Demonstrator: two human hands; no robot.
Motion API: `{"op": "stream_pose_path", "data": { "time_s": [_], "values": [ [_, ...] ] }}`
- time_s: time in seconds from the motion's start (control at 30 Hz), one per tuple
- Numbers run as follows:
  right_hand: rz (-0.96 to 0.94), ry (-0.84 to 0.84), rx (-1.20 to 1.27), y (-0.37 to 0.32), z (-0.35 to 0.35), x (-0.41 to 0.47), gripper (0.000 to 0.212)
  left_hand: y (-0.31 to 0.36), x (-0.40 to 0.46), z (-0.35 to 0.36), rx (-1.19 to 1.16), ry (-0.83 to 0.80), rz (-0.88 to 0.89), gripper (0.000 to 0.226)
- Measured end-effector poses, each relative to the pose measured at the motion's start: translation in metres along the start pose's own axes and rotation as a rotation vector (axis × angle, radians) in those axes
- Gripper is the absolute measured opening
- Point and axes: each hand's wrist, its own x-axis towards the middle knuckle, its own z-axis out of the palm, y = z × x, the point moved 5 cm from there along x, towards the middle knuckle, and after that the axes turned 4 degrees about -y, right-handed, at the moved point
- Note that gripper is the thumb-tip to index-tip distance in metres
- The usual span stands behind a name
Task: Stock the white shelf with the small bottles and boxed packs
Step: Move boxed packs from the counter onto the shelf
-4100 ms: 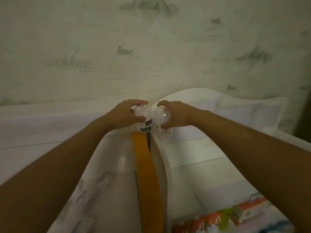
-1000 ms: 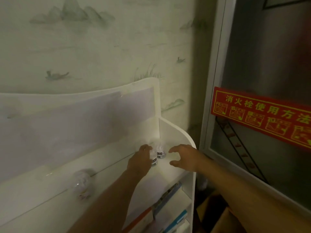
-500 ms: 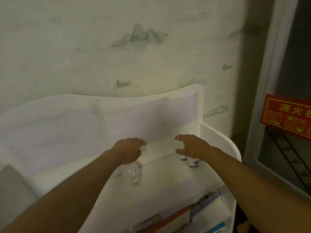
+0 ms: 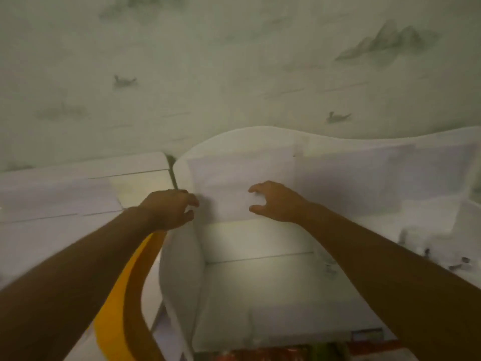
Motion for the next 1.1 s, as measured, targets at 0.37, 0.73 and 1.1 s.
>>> {"op": "stream_pose_path", "data": {
  "time_s": [0.37,0.73,1.1],
  "values": [
    [-0.118,-0.118,-0.087,-0.24,0.101,0.101,0.062,-0.227,-0.107,0.09,-0.116,-0.029,-0.068,0.036],
    [-0.099,-0.352,-0.261,-0.348,0.234,0.145,0.061,-0.321,-0.163,0.239,-0.28,-0.392,-0.033,0.052],
    [-0.02,-0.552,-0.317,-0.34,0.365,0.168,0.062,-0.347,-0.167,0.301,-0.062,-0.265,0.024,0.074]
  ]
}}
